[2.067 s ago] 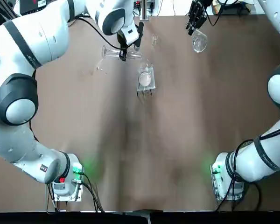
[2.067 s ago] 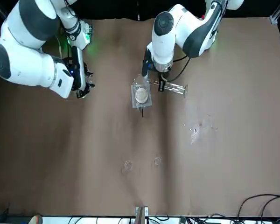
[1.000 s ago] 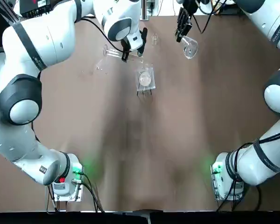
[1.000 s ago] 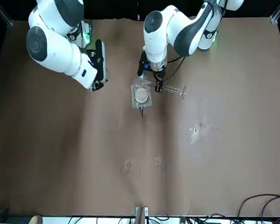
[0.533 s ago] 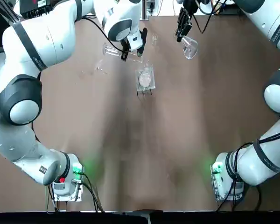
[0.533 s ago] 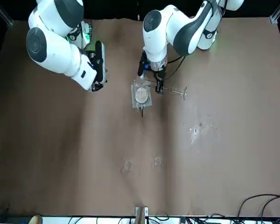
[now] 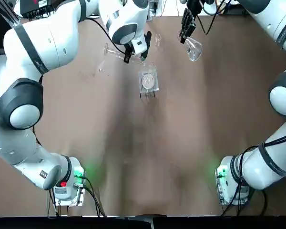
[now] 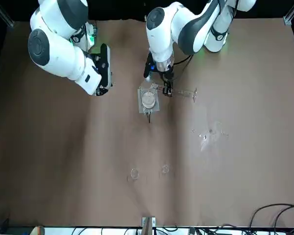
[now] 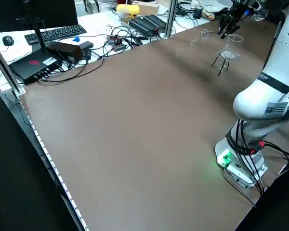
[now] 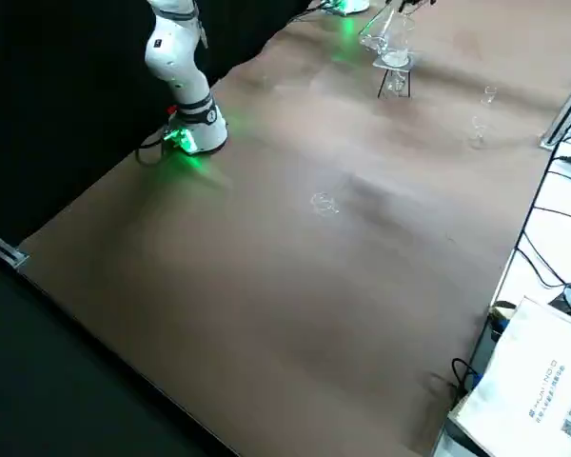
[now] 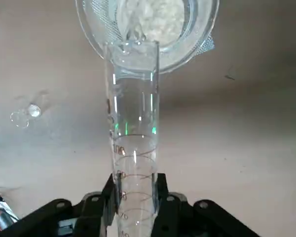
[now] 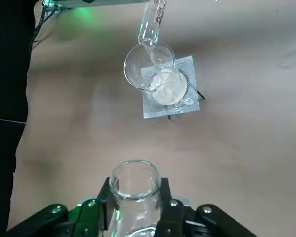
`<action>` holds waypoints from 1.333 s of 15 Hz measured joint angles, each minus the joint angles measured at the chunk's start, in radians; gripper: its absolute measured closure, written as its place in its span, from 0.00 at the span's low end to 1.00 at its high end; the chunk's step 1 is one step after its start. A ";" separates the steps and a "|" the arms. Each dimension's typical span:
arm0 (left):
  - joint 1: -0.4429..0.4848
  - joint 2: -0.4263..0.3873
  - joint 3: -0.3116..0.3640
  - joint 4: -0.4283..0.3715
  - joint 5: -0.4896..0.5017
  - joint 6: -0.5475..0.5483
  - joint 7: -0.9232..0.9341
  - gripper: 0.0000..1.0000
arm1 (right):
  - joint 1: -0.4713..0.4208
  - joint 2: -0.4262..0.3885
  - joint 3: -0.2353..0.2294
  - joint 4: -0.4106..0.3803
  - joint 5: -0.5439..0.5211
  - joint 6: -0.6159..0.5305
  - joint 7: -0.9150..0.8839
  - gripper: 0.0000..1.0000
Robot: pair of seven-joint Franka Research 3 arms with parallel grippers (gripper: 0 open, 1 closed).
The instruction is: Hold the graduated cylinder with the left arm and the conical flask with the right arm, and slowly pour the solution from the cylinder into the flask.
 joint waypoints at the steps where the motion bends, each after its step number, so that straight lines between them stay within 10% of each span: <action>1: -0.001 -0.001 0.000 0.000 0.000 -0.002 -0.001 0.66 | 0.004 0.000 0.001 0.000 0.000 0.000 0.003 0.61; 20: -0.018 -0.002 0.000 0.024 0.044 -0.049 -0.020 0.66 | 0.107 0.000 0.003 0.000 -0.084 0.011 0.110 0.61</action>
